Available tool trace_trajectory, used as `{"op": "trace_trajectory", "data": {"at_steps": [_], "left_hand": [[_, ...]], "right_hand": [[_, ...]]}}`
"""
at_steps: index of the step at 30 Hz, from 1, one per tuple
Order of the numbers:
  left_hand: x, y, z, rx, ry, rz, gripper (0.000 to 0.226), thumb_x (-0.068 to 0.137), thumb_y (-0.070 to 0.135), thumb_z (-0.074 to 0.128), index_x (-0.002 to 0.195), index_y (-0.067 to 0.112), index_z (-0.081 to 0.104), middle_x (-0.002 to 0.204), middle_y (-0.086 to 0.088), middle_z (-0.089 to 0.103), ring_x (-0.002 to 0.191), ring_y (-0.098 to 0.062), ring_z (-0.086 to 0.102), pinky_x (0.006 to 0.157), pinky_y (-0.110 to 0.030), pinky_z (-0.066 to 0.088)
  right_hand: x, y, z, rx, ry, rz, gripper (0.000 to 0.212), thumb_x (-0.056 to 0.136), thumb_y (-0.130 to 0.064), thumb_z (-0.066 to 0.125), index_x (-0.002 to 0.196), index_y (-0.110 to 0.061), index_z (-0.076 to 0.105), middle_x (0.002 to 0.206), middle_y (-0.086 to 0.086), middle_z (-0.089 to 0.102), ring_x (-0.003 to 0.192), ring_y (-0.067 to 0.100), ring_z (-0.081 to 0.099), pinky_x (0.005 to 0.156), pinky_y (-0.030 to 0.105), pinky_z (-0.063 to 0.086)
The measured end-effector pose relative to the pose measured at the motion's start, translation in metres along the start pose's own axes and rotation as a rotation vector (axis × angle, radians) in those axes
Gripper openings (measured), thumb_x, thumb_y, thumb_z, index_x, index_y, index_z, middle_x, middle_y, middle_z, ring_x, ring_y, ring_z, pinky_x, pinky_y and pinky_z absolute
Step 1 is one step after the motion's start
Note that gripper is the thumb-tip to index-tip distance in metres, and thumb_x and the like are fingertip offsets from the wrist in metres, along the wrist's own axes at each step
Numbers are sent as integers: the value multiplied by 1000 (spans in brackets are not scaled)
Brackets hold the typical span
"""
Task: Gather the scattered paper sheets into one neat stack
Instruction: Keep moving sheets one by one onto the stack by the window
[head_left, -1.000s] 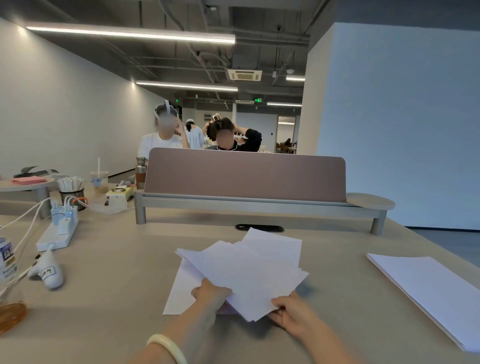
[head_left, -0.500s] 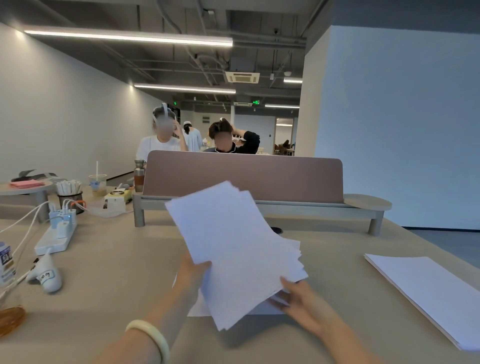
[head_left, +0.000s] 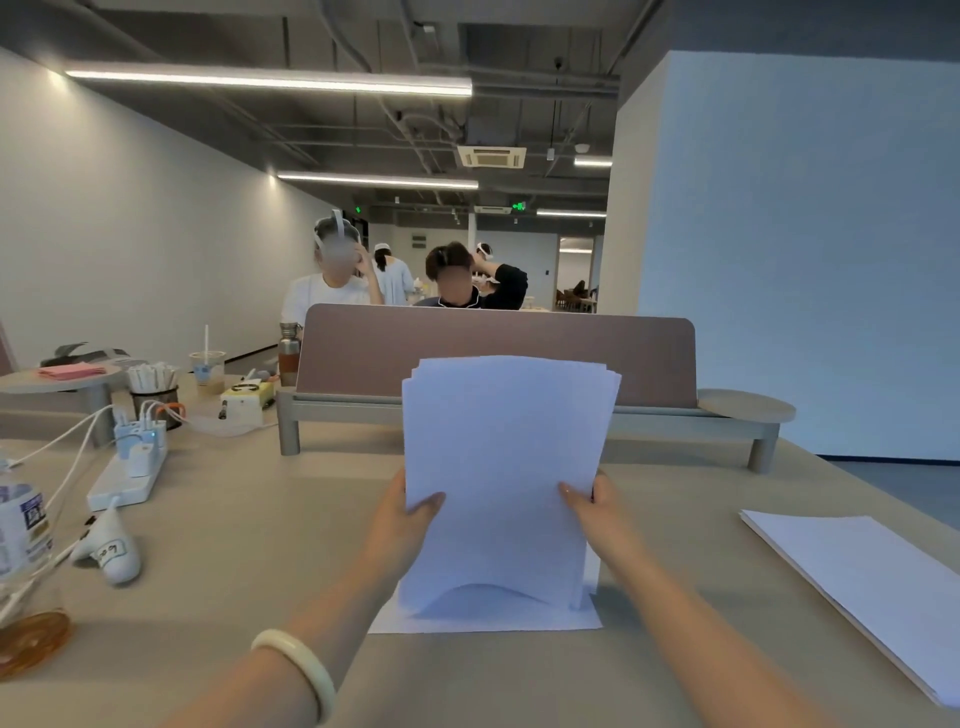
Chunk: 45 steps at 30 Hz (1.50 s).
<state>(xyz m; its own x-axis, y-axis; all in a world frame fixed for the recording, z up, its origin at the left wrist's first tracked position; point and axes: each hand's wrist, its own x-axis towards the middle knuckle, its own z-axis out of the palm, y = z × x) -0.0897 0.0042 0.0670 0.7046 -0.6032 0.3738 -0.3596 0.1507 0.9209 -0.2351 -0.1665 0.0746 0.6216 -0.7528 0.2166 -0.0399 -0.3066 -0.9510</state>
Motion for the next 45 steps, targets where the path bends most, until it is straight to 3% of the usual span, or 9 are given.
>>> {"op": "trace_trajectory", "data": {"at_steps": [3,6,10,18,21,25,30,38,45], "left_hand": [[5,2,2,-30,23,-44,31,95,14,50,117,36,45,104,21,59,93,2,58,68,-17,45],[4,-10,2,-22,59,-84,36,94,17,52,126,31,42,111,14,60,103,-10,60,70,-20,47],[-12,-25,10,-49,122,-148,36,98,12,41,132,25,40,117,4,55,107,-17,54,85,-29,42],[-11,-32,15,34,114,-141,38,100,9,33,137,19,36,118,5,51,111,-18,50,90,-28,35],[-20,-41,20,36,125,-154,40,101,9,32,140,19,34,124,5,49,113,-16,47,93,-27,33],[-15,-41,22,59,128,-143,38,100,9,32,136,20,36,119,5,49,112,-17,47,92,-28,34],[-24,-54,28,129,131,-254,24,101,10,32,123,13,40,112,-3,52,92,-16,51,84,-28,36],[-19,-51,37,221,146,-237,19,100,10,32,116,15,41,108,-3,51,98,-22,50,84,-29,36],[-23,-50,49,264,162,-247,17,100,7,31,110,16,39,103,-3,51,103,-29,53,82,-28,36]], "right_hand": [[4,-7,5,15,42,14,27,92,-24,53,118,-16,50,113,0,63,101,19,61,92,39,49],[-1,-7,11,107,60,29,30,91,-17,55,117,-19,40,103,-3,57,95,18,56,82,34,46],[-11,15,24,46,65,78,27,93,-14,48,120,-19,46,116,4,61,100,22,57,88,35,46],[-15,10,27,141,98,92,34,87,-8,53,116,-17,39,92,-8,56,83,10,56,71,28,46],[-23,24,35,94,112,136,29,88,-12,48,117,-17,45,95,-3,58,87,16,57,78,35,47],[-17,23,35,129,122,142,25,88,-12,49,111,-20,43,94,-3,57,83,12,55,78,34,45],[-26,42,42,98,116,228,28,86,1,43,110,-12,41,85,-2,54,71,12,51,61,25,41],[-22,49,43,57,154,208,25,86,8,35,100,-12,41,87,5,55,69,19,49,54,22,37],[-23,57,38,2,144,197,28,84,11,32,98,-11,41,82,1,54,64,10,48,51,21,34]]}}
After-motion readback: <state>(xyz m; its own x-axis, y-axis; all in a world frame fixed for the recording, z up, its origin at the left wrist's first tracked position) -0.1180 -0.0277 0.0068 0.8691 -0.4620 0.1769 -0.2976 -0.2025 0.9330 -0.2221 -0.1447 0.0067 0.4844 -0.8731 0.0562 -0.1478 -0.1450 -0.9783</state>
